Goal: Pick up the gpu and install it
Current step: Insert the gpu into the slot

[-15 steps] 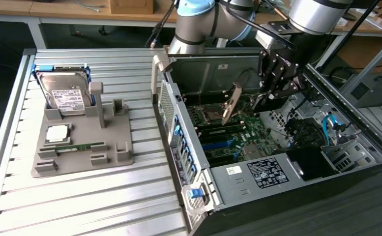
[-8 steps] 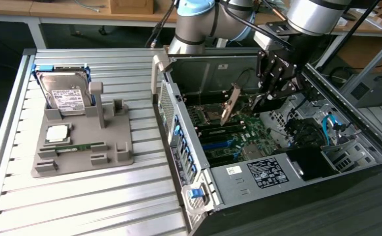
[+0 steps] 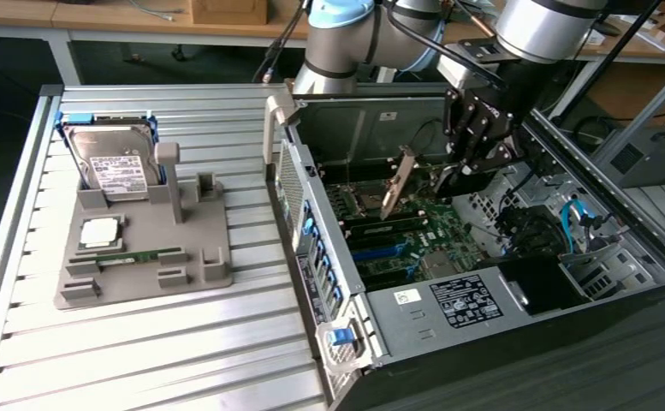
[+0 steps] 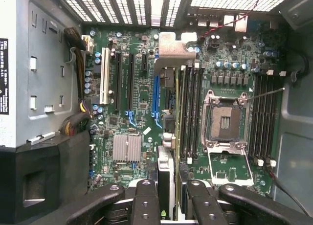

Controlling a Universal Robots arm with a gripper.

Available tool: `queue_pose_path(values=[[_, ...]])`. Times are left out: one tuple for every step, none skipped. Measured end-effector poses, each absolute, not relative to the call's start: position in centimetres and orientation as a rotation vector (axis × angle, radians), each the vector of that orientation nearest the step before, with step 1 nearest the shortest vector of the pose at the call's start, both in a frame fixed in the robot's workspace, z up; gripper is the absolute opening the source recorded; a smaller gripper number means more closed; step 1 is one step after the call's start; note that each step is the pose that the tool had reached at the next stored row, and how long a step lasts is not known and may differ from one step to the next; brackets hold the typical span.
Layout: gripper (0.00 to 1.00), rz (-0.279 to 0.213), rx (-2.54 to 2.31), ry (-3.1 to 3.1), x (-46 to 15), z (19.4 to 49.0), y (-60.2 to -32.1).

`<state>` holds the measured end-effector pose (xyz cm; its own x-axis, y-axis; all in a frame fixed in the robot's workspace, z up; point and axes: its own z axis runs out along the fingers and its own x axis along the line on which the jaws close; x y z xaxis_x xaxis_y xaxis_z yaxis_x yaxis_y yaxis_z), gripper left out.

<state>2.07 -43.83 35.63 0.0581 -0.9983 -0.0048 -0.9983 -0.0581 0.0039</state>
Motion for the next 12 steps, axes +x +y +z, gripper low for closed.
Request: queue_pose_path(values=[[0.27, 0.01, -2.285, 2.156, 2.0, 35.62, -43.83], [0.27, 0.01, -2.285, 2.156, 1.93, 35.61, -43.83], [0.27, 0.01, -2.285, 2.156, 1.85, 35.6, -43.83], [0.27, 0.01, -2.285, 2.156, 1.77, 35.6, -43.83], [0.27, 0.01, -2.285, 2.156, 1.71, 35.59, -43.83], [0.27, 0.01, -2.285, 2.156, 1.65, 35.58, -43.83], [0.27, 0.01, -2.285, 2.156, 1.6, 35.58, -43.83], [0.27, 0.01, -2.285, 2.156, 1.55, 35.57, -43.83], [0.27, 0.01, -2.285, 2.156, 1.5, 35.57, -43.83], [0.27, 0.01, -2.285, 2.156, 1.46, 35.56, -43.83], [0.27, 0.01, -2.285, 2.156, 1.41, 35.55, -43.83], [0.27, 0.01, -2.285, 2.156, 1.35, 35.55, -43.83]])
